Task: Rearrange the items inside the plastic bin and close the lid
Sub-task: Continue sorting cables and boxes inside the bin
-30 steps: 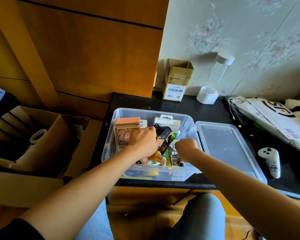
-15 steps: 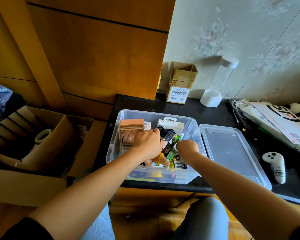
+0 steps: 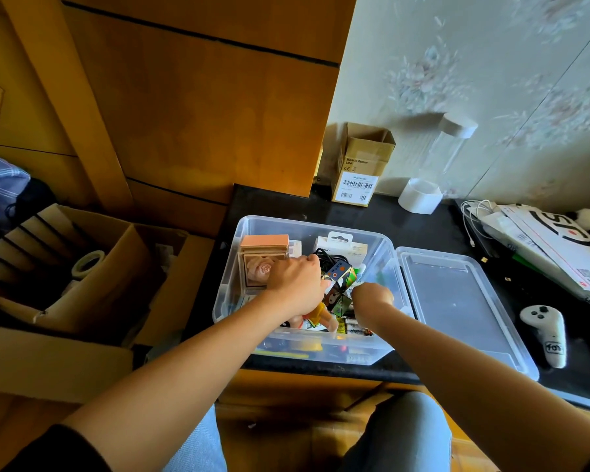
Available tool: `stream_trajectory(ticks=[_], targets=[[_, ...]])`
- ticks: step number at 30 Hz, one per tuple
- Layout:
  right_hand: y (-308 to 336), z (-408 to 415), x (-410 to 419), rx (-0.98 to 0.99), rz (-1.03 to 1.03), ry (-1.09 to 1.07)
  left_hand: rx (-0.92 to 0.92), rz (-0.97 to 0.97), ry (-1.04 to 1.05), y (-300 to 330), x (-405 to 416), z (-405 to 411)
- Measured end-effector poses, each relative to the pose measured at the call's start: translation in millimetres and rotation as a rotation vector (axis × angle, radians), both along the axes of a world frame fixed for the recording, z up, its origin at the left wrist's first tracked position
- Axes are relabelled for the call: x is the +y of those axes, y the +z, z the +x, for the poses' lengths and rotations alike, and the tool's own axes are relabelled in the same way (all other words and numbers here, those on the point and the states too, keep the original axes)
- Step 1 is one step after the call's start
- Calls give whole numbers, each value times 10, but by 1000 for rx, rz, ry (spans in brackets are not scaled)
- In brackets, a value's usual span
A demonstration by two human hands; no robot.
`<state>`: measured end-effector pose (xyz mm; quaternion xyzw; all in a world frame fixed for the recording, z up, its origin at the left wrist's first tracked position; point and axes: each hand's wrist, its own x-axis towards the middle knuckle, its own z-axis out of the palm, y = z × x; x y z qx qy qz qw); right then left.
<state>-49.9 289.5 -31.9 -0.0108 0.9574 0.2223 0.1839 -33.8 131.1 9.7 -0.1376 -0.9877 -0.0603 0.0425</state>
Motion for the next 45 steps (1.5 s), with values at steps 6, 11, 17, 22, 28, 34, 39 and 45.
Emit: stream_trajectory(ticks=[6,11,17,22,28,34,39,45], targets=[[41,-7,21,58,-63,5,-8,3,2,-9,5,-5],[65,-10,35,61,-126,13,-9,11,0,-9,-4,3],[75,-21,15,43,-283,-55,14,15,-11,-13,-3,3],[58,-12,18,62,-311,-35,0,22,0,-11,-3,3],[113,15,73,35,-96,119,-11,16,-4,-5,5,4],[134,1,45,10,-130,67,-16,10,12,7,8,19],[108,25,-1,19,-261,-30,-14,10,6,27,7,32],[116,11,-7,-53,-231,-69,-25,-11,17,22,19,25]])
